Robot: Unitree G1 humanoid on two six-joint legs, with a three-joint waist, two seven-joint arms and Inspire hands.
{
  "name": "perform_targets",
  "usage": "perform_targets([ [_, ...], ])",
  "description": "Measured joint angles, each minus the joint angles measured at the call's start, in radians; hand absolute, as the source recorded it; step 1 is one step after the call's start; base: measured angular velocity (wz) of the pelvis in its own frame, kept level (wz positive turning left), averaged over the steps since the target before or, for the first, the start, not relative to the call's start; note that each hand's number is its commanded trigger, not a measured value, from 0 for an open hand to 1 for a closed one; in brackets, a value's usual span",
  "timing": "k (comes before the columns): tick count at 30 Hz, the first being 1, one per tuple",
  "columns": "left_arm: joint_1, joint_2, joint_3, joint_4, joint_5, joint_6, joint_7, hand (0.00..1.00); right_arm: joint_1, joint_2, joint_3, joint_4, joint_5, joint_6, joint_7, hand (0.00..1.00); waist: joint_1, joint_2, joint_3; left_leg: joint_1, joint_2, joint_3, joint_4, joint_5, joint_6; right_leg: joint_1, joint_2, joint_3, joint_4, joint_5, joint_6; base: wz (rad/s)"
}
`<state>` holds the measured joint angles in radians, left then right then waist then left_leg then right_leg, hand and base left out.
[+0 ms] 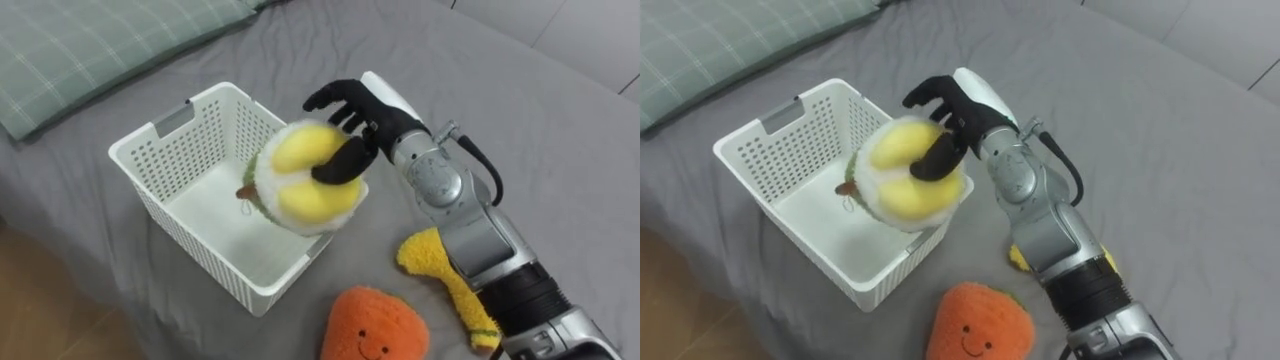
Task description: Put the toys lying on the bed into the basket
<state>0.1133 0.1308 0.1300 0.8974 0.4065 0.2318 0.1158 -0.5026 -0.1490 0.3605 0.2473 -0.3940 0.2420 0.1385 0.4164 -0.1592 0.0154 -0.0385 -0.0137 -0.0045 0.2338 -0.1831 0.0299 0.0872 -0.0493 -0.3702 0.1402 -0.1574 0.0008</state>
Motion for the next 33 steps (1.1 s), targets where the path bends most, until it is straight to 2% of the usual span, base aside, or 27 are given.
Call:
perform_targets([
  [7, 0.000, 0.000, 0.000, 0.000, 0.000, -0.013, 0.000, 0.00, 0.000, 0.000, 0.000, 0.002, 0.014, -0.005, -0.023, 0.00, 0.000, 0.001, 0.0012, 0.000, 0.000, 0.001, -0.003, 0.000, 0.000, 0.000, 0.000, -0.001, 0.000, 0.000, 0.001, 0.00],
  [13, 0.000, 0.002, 0.001, 0.000, 0.000, -0.016, -0.002, 0.00, 0.000, -0.001, 0.000, 0.002, 0.023, -0.005, -0.028, 0.00, -0.004, 0.003, 0.0055, -0.001, 0.000, 0.001, -0.008, 0.000, 0.000, 0.000, -0.001, -0.001, -0.001, 0.000, 0.001, 0.00],
  [25, 0.001, 0.002, 0.006, -0.007, 0.004, -0.018, -0.017, 0.00, 0.000, -0.017, -0.002, 0.002, 0.032, -0.007, -0.030, 0.00, -0.029, 0.008, 0.0093, 0.010, 0.001, 0.013, -0.016, 0.000, 0.000, -0.002, -0.001, 0.011, -0.003, 0.001, 0.001, -0.03],
  [33, 0.013, 0.003, 0.012, -0.012, 0.004, -0.022, -0.015, 0.00, 0.002, -0.028, -0.073, 0.009, 0.089, -0.038, -0.082, 0.00, -0.059, 0.009, 0.0100, 0.031, 0.001, 0.026, -0.027, 0.001, 0.002, 0.009, 0.000, 0.016, -0.004, 0.001, 0.002, -0.04],
])
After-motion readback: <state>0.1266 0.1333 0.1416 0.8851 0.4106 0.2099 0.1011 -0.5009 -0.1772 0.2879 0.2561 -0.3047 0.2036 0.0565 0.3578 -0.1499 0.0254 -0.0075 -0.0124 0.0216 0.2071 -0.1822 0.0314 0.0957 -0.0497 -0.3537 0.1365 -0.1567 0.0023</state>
